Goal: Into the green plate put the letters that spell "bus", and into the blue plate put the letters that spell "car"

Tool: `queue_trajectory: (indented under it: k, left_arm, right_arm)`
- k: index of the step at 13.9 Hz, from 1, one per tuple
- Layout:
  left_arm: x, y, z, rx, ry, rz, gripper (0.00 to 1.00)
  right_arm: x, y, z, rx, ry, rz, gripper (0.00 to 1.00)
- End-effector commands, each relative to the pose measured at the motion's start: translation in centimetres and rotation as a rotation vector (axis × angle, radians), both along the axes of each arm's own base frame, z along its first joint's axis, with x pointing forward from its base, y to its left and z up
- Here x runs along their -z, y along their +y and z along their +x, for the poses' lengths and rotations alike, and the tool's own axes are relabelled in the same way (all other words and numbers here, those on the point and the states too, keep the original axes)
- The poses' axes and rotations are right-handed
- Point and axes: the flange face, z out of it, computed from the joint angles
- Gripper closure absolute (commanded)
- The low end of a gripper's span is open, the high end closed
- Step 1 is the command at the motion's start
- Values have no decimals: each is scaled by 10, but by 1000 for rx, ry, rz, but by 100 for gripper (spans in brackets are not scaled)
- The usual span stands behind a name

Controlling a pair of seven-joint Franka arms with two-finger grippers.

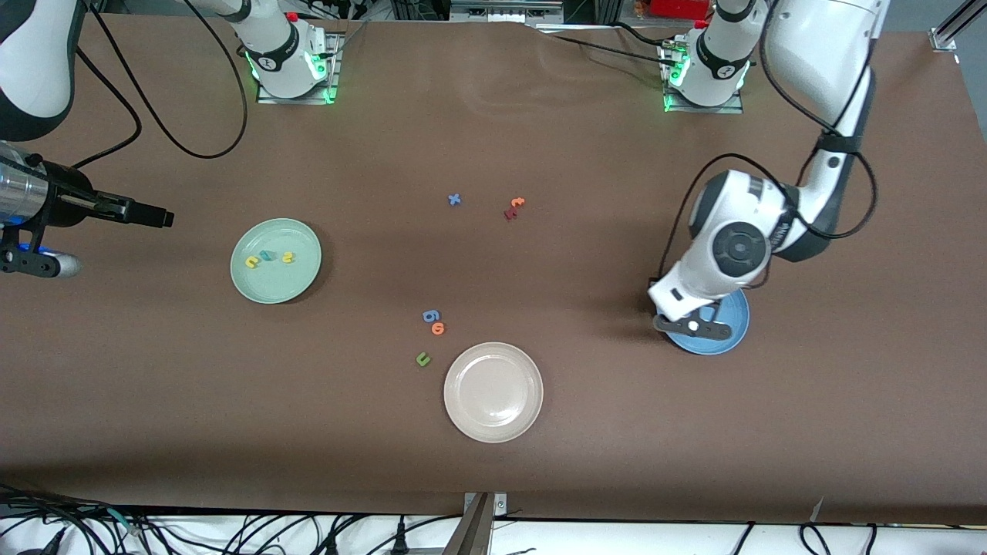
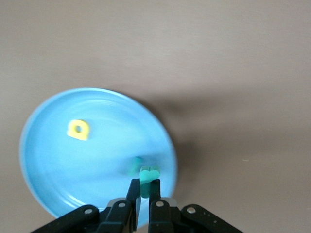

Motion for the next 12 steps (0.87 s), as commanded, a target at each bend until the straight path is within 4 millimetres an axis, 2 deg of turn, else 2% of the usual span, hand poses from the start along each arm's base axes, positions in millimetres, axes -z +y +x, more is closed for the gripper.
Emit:
queue_trajectory:
  k: [1, 3, 4, 5, 6, 9, 12]
  left_arm:
    - [-1, 22, -7, 30, -21, -2, 100]
    - [8, 32, -6, 9, -35, -12, 97]
    - [11, 35, -5, 2, -32, -13, 83]
    - [13, 40, -3, -15, -28, -19, 31]
    - [9, 53, 2, -49, -30, -31, 0]
    - [-13, 68, 12, -85, -18, -30, 0]
    - [-32, 108, 27, -118, -46, -37, 0]
  right_arm:
    - [-2, 25, 2, 8, 0, -51, 1]
    - [-3, 27, 2, -10, -7, -53, 1]
    - [-3, 27, 2, -13, -8, -51, 1]
    - [-3, 26, 2, -15, -8, -51, 1]
    - [-4, 20, 2, -8, -9, -47, 1]
    - [12, -3, 8, -16, 20, 11, 1]
    - [5, -11, 6, -54, 14, -1, 1]
